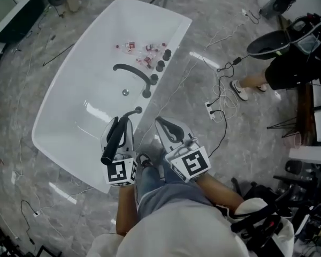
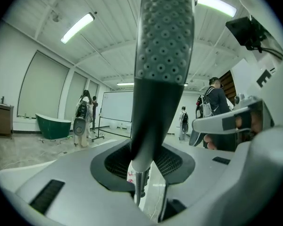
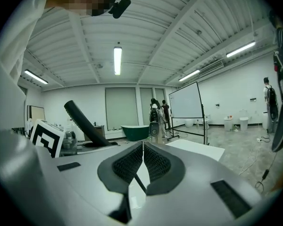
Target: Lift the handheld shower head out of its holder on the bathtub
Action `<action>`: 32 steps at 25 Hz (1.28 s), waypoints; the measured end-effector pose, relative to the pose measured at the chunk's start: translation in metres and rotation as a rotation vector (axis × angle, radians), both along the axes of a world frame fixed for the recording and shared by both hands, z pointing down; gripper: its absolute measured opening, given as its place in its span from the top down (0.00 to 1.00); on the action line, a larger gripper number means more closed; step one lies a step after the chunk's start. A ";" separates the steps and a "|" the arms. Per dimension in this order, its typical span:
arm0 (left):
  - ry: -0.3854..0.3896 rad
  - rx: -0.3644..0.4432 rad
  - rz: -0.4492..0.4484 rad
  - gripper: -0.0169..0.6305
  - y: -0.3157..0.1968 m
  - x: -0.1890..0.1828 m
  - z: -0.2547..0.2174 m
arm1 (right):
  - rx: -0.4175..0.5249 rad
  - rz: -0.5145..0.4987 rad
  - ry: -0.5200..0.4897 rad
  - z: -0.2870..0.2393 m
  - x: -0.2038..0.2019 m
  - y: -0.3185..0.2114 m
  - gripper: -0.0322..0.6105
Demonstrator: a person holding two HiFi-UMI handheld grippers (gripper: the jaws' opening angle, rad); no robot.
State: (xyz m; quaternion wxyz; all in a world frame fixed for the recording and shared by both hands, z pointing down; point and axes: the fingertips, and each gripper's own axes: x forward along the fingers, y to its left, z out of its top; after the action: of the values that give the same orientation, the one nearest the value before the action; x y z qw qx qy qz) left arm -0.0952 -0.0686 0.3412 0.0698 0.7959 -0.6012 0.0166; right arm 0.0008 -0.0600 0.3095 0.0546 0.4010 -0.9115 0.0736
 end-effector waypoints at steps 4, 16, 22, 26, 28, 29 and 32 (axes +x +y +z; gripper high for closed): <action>0.025 -0.011 0.059 0.74 0.027 0.011 -0.061 | 0.023 -0.016 -0.016 -0.043 0.010 0.019 0.92; 0.024 0.072 0.119 0.74 0.037 0.030 -0.156 | 0.093 0.041 -0.083 -0.123 0.042 0.013 0.92; 0.049 0.088 0.126 0.74 0.024 0.038 -0.167 | 0.110 0.031 -0.103 -0.138 0.043 0.000 0.92; 0.074 0.087 0.108 0.74 0.019 0.038 -0.154 | 0.113 0.033 -0.086 -0.134 0.045 -0.009 0.92; 0.066 0.091 0.105 0.74 0.016 0.040 -0.160 | 0.108 0.020 -0.083 -0.136 0.043 -0.011 0.92; 0.061 0.092 0.109 0.74 0.014 0.042 -0.163 | 0.106 0.014 -0.084 -0.137 0.042 -0.012 0.92; 0.058 0.093 0.115 0.74 0.010 0.045 -0.162 | 0.102 -0.005 -0.085 -0.134 0.039 -0.014 0.92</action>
State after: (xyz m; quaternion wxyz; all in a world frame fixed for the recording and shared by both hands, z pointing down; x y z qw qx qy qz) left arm -0.0498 -0.0588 0.1796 0.0491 0.8318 -0.5521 -0.0306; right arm 0.0399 -0.0741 0.1756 -0.0047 0.3975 -0.9166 0.0437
